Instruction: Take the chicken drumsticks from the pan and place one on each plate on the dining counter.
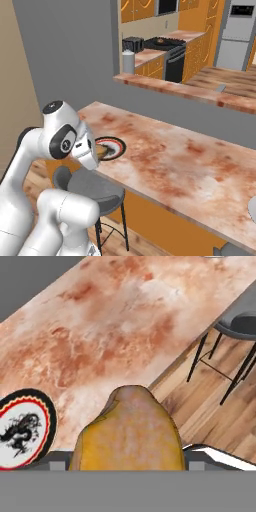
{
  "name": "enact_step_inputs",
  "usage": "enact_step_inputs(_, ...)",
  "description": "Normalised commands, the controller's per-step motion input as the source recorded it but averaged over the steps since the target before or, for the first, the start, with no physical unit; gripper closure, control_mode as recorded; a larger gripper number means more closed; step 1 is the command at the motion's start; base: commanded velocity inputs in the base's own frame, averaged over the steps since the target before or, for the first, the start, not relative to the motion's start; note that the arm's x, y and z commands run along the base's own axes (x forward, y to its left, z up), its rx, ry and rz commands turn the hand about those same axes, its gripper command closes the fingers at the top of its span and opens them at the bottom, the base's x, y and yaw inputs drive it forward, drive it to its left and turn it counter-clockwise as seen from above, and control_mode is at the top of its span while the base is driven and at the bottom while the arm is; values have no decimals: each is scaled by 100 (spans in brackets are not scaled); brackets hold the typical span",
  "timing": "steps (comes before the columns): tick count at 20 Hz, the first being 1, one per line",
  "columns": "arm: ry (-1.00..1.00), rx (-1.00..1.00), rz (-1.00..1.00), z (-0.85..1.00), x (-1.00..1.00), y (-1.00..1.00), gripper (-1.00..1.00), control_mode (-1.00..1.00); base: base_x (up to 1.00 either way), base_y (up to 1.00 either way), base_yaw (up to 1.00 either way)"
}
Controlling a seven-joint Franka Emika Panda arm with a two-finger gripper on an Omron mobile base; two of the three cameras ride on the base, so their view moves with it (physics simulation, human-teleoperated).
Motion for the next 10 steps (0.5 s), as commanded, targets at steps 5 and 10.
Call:
enact_step_inputs(5,-4,4,0,-4,97,28,100,-100,0,0,0)
enact_step_inputs(10,5,0,12,-30,100,57,100,-100,0,0,0)
